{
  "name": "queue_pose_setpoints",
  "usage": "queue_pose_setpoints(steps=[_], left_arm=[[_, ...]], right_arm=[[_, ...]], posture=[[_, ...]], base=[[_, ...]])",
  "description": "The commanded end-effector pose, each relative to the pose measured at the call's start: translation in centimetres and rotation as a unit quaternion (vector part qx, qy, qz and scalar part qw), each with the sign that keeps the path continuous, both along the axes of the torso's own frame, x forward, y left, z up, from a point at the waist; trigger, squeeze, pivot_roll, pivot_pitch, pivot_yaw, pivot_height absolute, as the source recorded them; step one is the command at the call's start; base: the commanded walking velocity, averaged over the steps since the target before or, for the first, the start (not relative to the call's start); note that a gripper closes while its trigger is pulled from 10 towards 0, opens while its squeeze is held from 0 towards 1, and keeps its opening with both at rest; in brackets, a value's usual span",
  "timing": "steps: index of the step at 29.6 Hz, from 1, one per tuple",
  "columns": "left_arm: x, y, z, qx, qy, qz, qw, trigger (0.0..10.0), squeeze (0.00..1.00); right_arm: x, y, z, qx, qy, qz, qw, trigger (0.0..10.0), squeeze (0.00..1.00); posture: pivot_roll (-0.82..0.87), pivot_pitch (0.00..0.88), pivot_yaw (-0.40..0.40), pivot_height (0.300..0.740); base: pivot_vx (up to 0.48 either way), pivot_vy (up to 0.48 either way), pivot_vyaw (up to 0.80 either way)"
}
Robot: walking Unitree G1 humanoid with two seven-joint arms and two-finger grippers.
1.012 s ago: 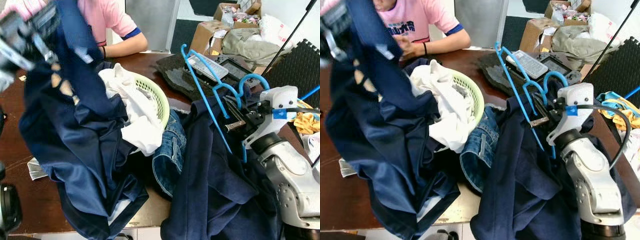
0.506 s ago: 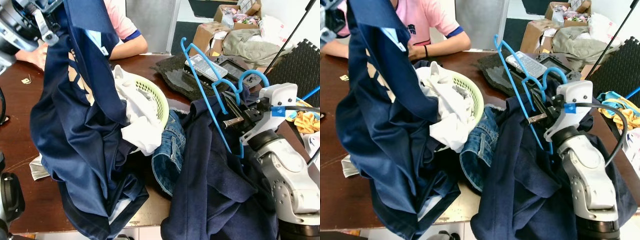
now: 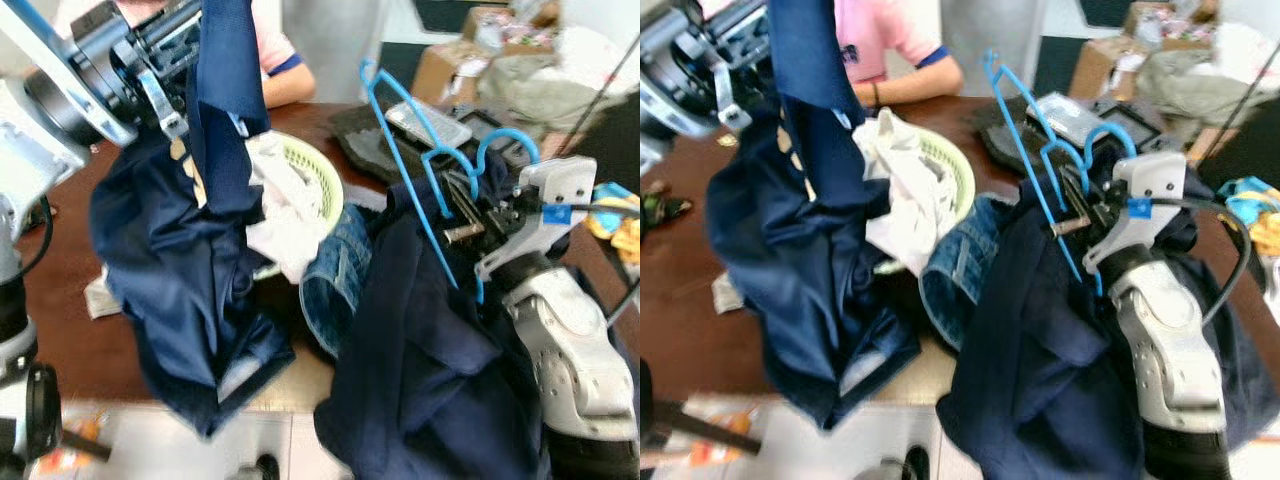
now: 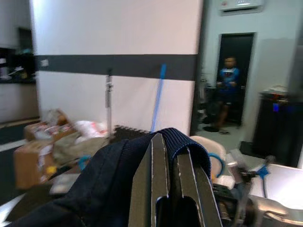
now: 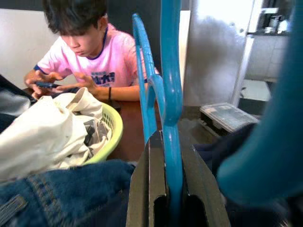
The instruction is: Hang hanger
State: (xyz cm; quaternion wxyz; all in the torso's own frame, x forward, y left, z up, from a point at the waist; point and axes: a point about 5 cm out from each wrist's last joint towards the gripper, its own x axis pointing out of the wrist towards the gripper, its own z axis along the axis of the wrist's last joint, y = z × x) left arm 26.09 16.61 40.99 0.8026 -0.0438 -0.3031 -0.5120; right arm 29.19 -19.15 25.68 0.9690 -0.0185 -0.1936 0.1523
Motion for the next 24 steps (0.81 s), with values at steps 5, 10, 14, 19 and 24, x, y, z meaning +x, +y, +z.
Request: queue_pose_setpoints(steps=[5, 10, 14, 19, 24], left_arm=[[0.1, -0.2, -0.4, -0.005, 0.008, 0.007, 1.0, 10.0, 0.0], [0.5, -0.4, -0.9, -0.013, 0.02, 0.013, 1.0, 10.0, 0.0], [0.8, -0.6, -1.0, -0.021, 0.026, 0.015, 0.999, 10.0, 0.0], [1.6, -1.1, -1.3, -0.035, 0.037, 0.017, 0.999, 10.0, 0.0], [3.7, -1.4, -2.3, -0.044, 0.049, 0.095, 0.993, 10.0, 0.0]], right_arm=[[0.0, 0.2, -0.5, 0.005, 0.007, 0.006, 1.0, 10.0, 0.0], [-0.1, 0.1, -0.6, 0.005, 0.007, 0.005, 1.0, 10.0, 0.0], [-0.2, 0.0, -0.6, 0.005, 0.007, 0.003, 1.0, 10.0, 0.0], [-0.5, -0.4, -0.5, 0.003, 0.007, -0.001, 1.0, 10.0, 0.0], [-0.5, -0.1, -0.6, 0.003, 0.006, -0.002, 1.0, 10.0, 0.0]], posture=[[0.14, 0.159, -0.023, 0.74], [0.13, 0.162, -0.021, 0.74], [0.12, 0.165, -0.018, 0.74], [0.1, 0.165, -0.01, 0.74], [0.1, 0.163, -0.007, 0.74]], base=[[-0.332, 0.0, 0.0], [-0.337, 0.0, 0.0], [-0.337, 0.0, 0.0], [-0.336, 0.0, 0.0], [-0.067, 0.0, 0.0]])
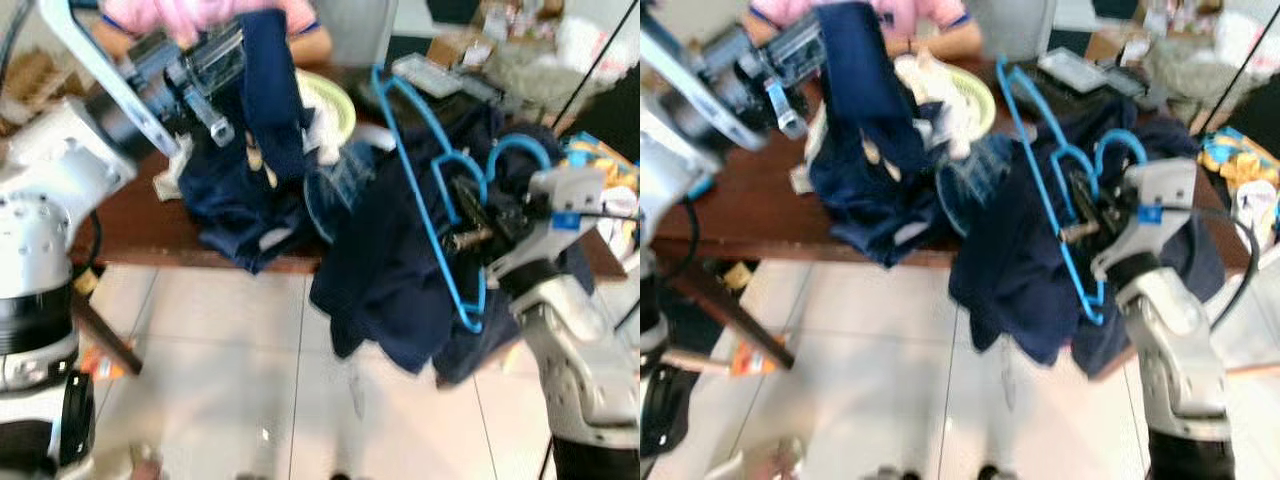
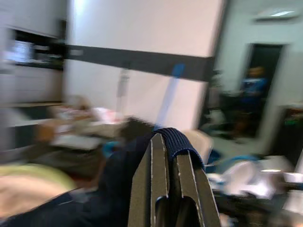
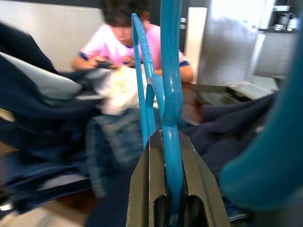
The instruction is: Hang hanger
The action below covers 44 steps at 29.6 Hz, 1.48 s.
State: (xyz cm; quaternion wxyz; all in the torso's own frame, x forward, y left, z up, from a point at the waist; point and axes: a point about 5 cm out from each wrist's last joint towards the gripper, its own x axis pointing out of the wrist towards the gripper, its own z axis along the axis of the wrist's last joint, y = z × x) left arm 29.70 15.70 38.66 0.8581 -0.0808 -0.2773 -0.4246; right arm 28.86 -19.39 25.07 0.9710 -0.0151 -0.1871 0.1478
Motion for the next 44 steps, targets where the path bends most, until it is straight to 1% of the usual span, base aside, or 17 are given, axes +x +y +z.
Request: queue_pose_setpoints(steps=[1, 3, 6, 10, 15, 25, 26, 29, 32, 36, 38, 39, 40, 44], left_arm=[[0.3, -0.5, 0.0, -0.01, -0.009, 0.014, 1.0, 10.0, 0.0], [0.7, -0.4, -0.2, -0.013, -0.012, 0.039, 0.999, 10.0, 0.0], [0.8, -0.4, -0.3, -0.018, -0.011, 0.045, 0.999, 10.0, 0.0], [0.8, -1.5, -0.8, -0.047, -0.001, 0.022, 0.999, 10.0, 0.0], [0.9, -2.6, -1.0, -0.055, -0.002, 0.009, 0.998, 10.0, 0.0], [1.0, -3.7, -1.0, -0.056, -0.003, -0.008, 0.998, 10.0, 0.0], [0.9, -4.2, -0.9, -0.06, -0.003, -0.016, 0.998, 10.0, 0.0], [0.7, -4.5, -0.8, -0.062, -0.005, -0.023, 0.998, 10.0, 0.0], [-0.1, -5.1, 0.3, -0.069, -0.019, -0.052, 0.996, 10.0, 0.0], [-0.6, -5.4, 0.9, -0.069, -0.025, -0.074, 0.995, 10.0, 0.0], [-1.3, -5.7, 1.3, -0.07, -0.026, -0.105, 0.992, 10.0, 0.0], [-1.3, -5.7, 1.3, -0.07, -0.026, -0.105, 0.992, 10.0, 0.0], [-1.6, -5.9, 1.3, -0.066, -0.024, -0.117, 0.991, 10.0, 0.0], [-1.6, -5.9, 0.4, -0.06, 0.002, -0.111, 0.992, 10.0, 0.0]], right_arm=[[-0.2, 0.2, 0.1, 0.0, -0.001, 0.002, 1.0, 10.0, 0.0], [-0.2, 0.3, 0.0, 0.0, -0.002, 0.003, 1.0, 10.0, 0.0], [-0.2, 0.4, 0.1, 0.002, -0.003, 0.005, 1.0, 10.0, 0.0], [-0.3, 0.7, 0.2, 0.012, -0.006, 0.012, 1.0, 10.0, 0.0], [-0.4, 0.9, 0.3, 0.017, -0.009, 0.018, 1.0, 10.0, 0.0], [-0.5, 1.0, 0.2, 0.019, -0.009, 0.02, 1.0, 10.0, 0.0], [-0.6, 1.0, 0.1, 0.019, -0.008, 0.021, 1.0, 10.0, 0.0], [-0.6, 1.0, 0.1, 0.019, -0.007, 0.021, 1.0, 10.0, 0.0], [-0.6, 0.9, 0.1, 0.019, -0.007, 0.022, 1.0, 10.0, 0.0], [-0.6, 0.9, 0.1, 0.019, -0.007, 0.023, 1.0, 10.0, 0.0], [-0.6, 1.0, 0.1, 0.02, -0.007, 0.025, 0.999, 10.0, 0.0], [-0.6, 1.0, 0.1, 0.02, -0.007, 0.025, 0.999, 10.0, 0.0], [-0.5, 1.1, 0.0, 0.019, -0.007, 0.026, 0.999, 10.0, 0.0], [-0.5, 1.1, 0.0, 0.018, -0.004, 0.029, 0.999, 10.0, 0.0]], posture=[[0.1, 0.163, -0.007, 0.74], [0.09, 0.161, -0.007, 0.74], [0.1, 0.16, -0.005, 0.74], [0.1, 0.158, -0.008, 0.74], [0.1, 0.152, -0.004, 0.74], [0.1, 0.144, 0.005, 0.74], [0.1, 0.144, 0.006, 0.74], [0.1, 0.142, 0.006, 0.74], [0.1, 0.141, 0.006, 0.74], [0.1, 0.137, 0.008, 0.74], [0.1, 0.137, 0.01, 0.74], [0.1, 0.137, 0.01, 0.74], [0.1, 0.139, 0.01, 0.74], [0.1, 0.142, 0.009, 0.74]], base=[[0.0, 0.0, 0.0], [0.0, 0.0, 0.0], [0.0, 0.0, 0.0], [0.0, -0.461, 0.0], [0.0, -0.472, 0.0], [0.0, -0.478, 0.0], [0.0, -0.48, 0.0], [0.0, -0.48, 0.0], [0.0, -0.48, 0.0], [0.0, -0.199, 0.0], [0.0, 0.0, 0.0], [0.0, 0.0, 0.0], [0.0, 0.0, 0.0], [0.0, 0.0, 0.0]])
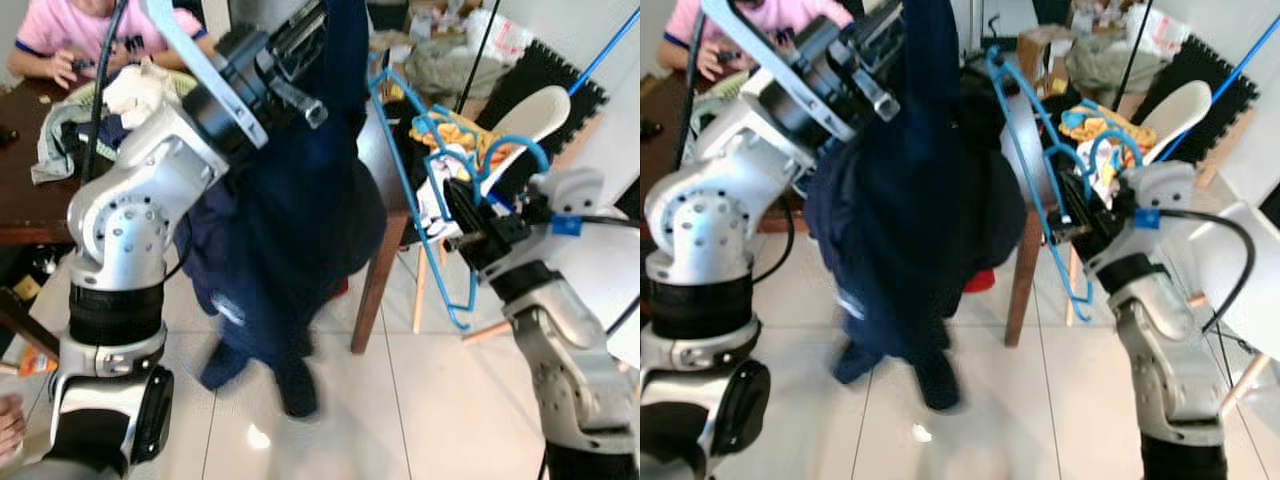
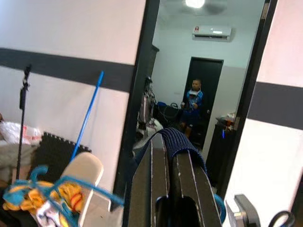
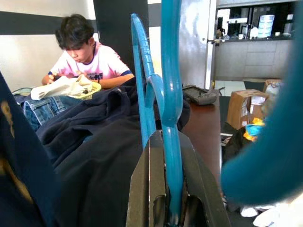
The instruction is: Hang hanger
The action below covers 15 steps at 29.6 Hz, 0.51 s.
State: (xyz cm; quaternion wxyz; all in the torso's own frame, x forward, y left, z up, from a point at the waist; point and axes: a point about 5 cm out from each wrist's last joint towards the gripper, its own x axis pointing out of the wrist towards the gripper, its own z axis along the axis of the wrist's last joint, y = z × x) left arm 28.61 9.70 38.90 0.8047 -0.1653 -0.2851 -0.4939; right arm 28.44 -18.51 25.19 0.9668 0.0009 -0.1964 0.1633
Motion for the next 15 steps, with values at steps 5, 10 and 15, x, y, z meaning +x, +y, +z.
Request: queue_pose_setpoints(steps=[5, 10, 15], left_arm=[[0.2, 0.1, -0.9, 0.036, 0.002, 0.024, 0.999, 10.0, 0.0], [3.4, 0.3, -5.0, 0.134, 0.05, 0.092, 0.985, 10.0, 0.0], [4.8, 0.9, -8.3, 0.19, 0.082, 0.132, 0.969, 10.0, 0.0]], right_arm=[[0.0, 0.0, -0.3, 0.0, 0.007, 0.006, 1.0, 10.0, 0.0], [1.4, -2.1, -1.7, -0.017, 0.069, -0.089, 0.994, 10.0, 0.0], [1.7, -2.9, -2.4, -0.035, 0.093, -0.123, 0.987, 10.0, 0.0]], posture=[[0.09, 0.146, 0.008, 0.74], [0.08, 0.145, 0.013, 0.74], [0.08, 0.145, 0.012, 0.74]], base=[[0.0, 0.0, 0.0], [0.0, 0.0, -0.16], [0.0, 0.0, -0.79]])
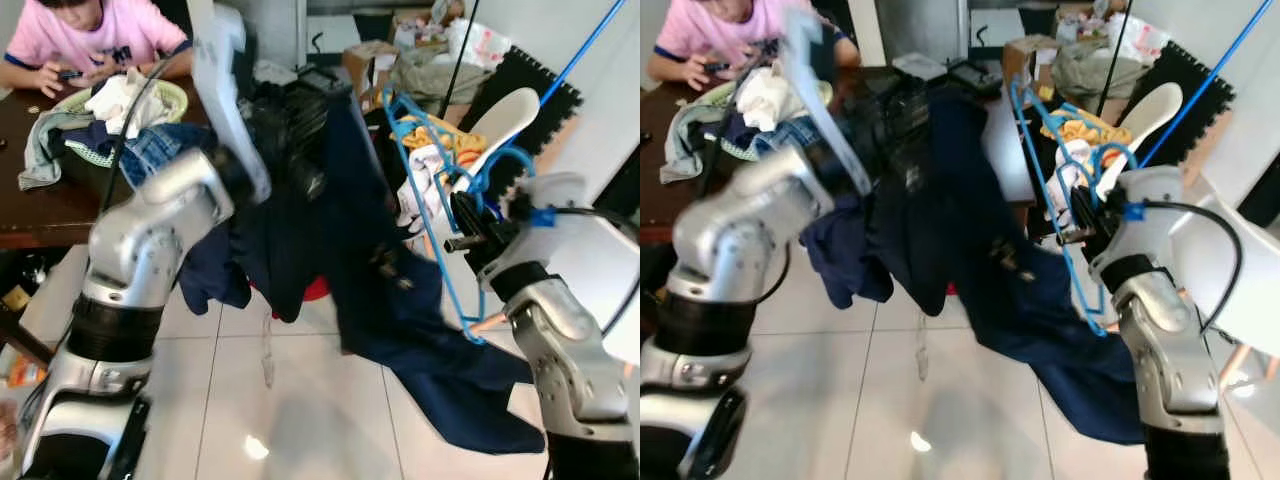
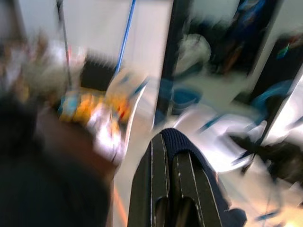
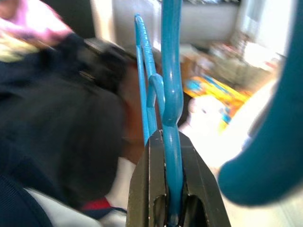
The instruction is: Hang hanger
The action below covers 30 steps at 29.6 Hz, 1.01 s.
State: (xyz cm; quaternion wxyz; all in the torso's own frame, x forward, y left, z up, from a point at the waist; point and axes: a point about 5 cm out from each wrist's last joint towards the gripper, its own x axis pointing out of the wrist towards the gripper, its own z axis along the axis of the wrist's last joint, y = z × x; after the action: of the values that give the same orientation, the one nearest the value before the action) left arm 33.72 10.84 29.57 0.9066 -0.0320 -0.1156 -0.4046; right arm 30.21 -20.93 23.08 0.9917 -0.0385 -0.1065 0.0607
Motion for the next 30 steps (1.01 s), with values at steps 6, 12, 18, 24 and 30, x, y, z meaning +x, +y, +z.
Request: queue_pose_setpoints(steps=[6, 12, 18, 24, 30], left_arm=[[1.2, 0.8, -5.9, 0.115, 0.039, 0.088, 0.989, 10.0, 0.0], [-0.3, -0.5, -7.6, 0.079, 0.043, 0.065, 0.994, 10.0, 0.0], [-0.7, -1.6, -6.3, 0.035, 0.012, 0.05, 0.998, 10.0, 0.0], [-0.9, -1.9, -6.3, -0.009, 0.018, 0.069, 0.997, 10.0, 0.0], [-0.9, -1.7, -6.9, 0.008, 0.017, 0.092, 0.996, 10.0, 0.0]], right_arm=[[-0.1, 0.2, -1.0, -0.003, 0.034, -0.023, 0.999, 10.0, 0.0], [-1.3, 1.9, -1.7, 0.008, 0.051, -0.01, 0.999, 10.0, 0.0], [-1.5, 2.7, -0.7, 0.025, 0.033, 0.003, 0.999, 10.0, 0.0], [-1.9, 4.4, -0.6, 0.044, 0.026, 0.031, 0.998, 10.0, 0.0], [-2.1, 5.0, -0.9, 0.047, 0.034, 0.035, 0.998, 10.0, 0.0]], posture=[[0.06, 0.149, 0.013, 0.74], [0.03, 0.16, 0.009, 0.74], [0.03, 0.16, 0.013, 0.74], [0.02, 0.156, 0.014, 0.74], [0.02, 0.15, 0.013, 0.74]], base=[[0.0, 0.0, -0.78], [0.0, 0.0, -0.78], [0.0, 0.0, -0.78], [0.0, 0.0, -0.78], [0.0, 0.0, -0.77]])
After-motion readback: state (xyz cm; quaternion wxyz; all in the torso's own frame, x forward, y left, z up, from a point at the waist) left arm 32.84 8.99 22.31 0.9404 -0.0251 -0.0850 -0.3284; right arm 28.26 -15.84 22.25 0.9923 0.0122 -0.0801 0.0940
